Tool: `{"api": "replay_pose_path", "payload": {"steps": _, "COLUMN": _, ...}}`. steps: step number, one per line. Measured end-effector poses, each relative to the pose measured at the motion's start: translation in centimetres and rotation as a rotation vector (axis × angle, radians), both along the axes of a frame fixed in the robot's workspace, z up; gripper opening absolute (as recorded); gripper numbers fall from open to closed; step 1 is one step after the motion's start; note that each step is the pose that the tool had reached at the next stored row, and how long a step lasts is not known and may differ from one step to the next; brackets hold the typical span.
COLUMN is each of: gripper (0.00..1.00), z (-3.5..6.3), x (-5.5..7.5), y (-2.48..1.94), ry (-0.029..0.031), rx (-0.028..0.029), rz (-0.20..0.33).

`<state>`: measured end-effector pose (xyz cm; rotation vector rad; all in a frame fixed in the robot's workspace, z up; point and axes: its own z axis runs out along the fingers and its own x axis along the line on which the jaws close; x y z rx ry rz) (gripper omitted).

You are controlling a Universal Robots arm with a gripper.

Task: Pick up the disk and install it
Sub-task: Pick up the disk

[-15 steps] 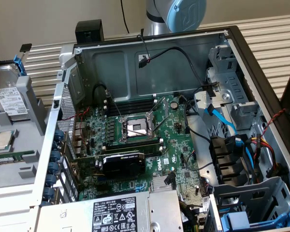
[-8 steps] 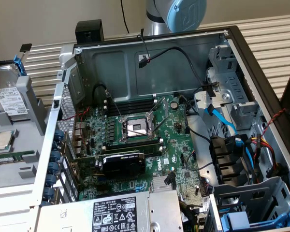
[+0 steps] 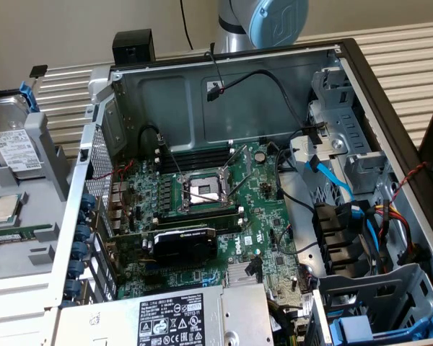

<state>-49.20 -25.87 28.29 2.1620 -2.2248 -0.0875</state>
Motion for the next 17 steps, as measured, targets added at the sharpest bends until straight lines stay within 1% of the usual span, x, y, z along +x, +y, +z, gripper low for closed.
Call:
{"api": "replay_pose_path", "payload": {"steps": 2, "gripper": 0.37, "z": 0.00, "x": 0.00, "y": 0.00, "ry": 0.0016, "rx": -0.0015, "rz": 0.000}}
{"api": "replay_pose_path", "payload": {"steps": 4, "gripper": 0.37, "z": 0.00, "x": 0.00, "y": 0.00, "ry": 0.0029, "rx": -0.0056, "rz": 0.000}}
{"api": "replay_pose_path", "payload": {"steps": 6, "gripper": 0.37, "z": 0.00, "x": 0.00, "y": 0.00, "ry": 0.0028, "rx": -0.0088, "rz": 0.000}}
{"api": "replay_pose_path", "payload": {"steps": 7, "gripper": 0.37, "z": 0.00, "x": 0.00, "y": 0.00, "ry": 0.0003, "rx": -0.0094, "rz": 0.000}}
{"api": "replay_pose_path", "payload": {"steps": 11, "gripper": 0.37, "z": 0.02, "x": 0.00, "y": 0.00, "ry": -0.0214, "rx": -0.0099, "rz": 0.000}}
{"api": "replay_pose_path", "payload": {"steps": 12, "gripper": 0.37, "z": 0.01, "x": 0.00, "y": 0.00, "ry": -0.0242, "rx": -0.0099, "rz": 0.000}}
{"api": "replay_pose_path", "payload": {"steps": 15, "gripper": 0.37, "z": -0.01, "x": 0.01, "y": 0.00, "ry": -0.0271, "rx": -0.0098, "rz": 0.000}}
{"api": "replay_pose_path", "payload": {"steps": 17, "gripper": 0.37, "z": -0.01, "x": 0.00, "y": 0.00, "ry": -0.0271, "rx": -0.0099, "rz": 0.000}}
